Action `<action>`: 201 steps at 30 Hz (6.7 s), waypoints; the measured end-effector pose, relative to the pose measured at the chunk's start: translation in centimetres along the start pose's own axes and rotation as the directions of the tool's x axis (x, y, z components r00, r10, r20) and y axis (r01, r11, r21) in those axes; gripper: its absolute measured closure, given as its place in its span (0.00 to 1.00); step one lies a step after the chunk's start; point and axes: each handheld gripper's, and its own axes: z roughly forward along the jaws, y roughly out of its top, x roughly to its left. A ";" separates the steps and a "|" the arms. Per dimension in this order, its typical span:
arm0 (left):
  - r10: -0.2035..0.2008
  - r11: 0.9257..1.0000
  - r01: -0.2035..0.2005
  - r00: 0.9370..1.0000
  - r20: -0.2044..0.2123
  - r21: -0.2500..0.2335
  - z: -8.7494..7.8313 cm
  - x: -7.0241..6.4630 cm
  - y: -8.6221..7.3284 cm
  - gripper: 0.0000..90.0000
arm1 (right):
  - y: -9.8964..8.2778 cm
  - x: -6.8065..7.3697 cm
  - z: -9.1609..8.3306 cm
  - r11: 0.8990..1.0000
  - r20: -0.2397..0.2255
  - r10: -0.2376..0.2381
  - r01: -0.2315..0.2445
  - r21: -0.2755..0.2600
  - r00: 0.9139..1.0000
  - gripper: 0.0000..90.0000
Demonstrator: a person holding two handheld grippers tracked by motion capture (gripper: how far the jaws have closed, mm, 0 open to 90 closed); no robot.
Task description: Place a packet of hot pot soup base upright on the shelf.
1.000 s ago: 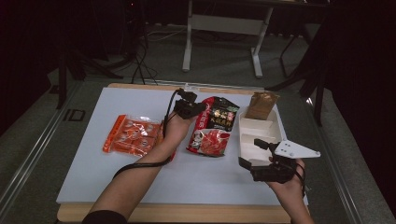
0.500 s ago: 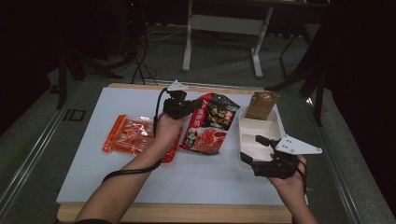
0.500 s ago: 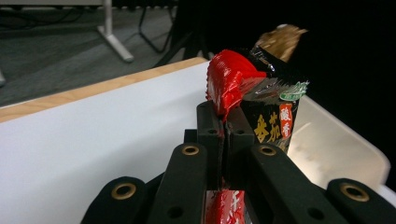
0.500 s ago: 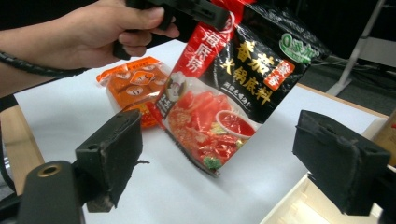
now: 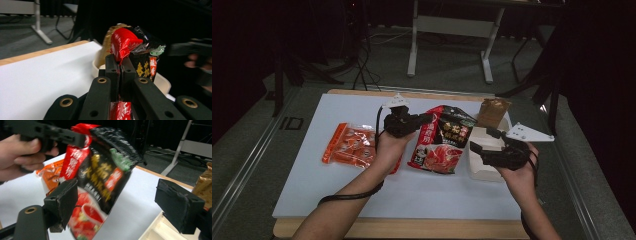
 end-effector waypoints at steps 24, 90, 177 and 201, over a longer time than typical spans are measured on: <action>0.032 0.997 -0.024 0.992 0.123 -0.067 -0.8 -1.3 -0.7 0.97 | 2.0 -0.1 1.8 0.999 -0.181 0.039 -0.032 0.044 0.983 0.85; 0.199 0.975 -0.210 0.970 0.143 0.071 -8.0 -0.9 -10.8 0.01 | 5.6 -14.3 -2.5 0.998 0.031 0.008 -0.006 -0.066 0.999 0.86; 0.177 0.974 -0.191 0.977 0.115 0.122 -9.0 1.0 -11.8 0.02 | -0.7 -6.7 -4.1 0.991 -0.032 0.041 -0.045 -0.125 0.999 0.16; 0.180 0.978 -0.176 0.983 -0.027 0.112 -15.0 4.9 -9.6 0.24 | -4.4 0.5 -3.0 0.997 -0.173 0.006 -0.019 -0.071 0.985 0.16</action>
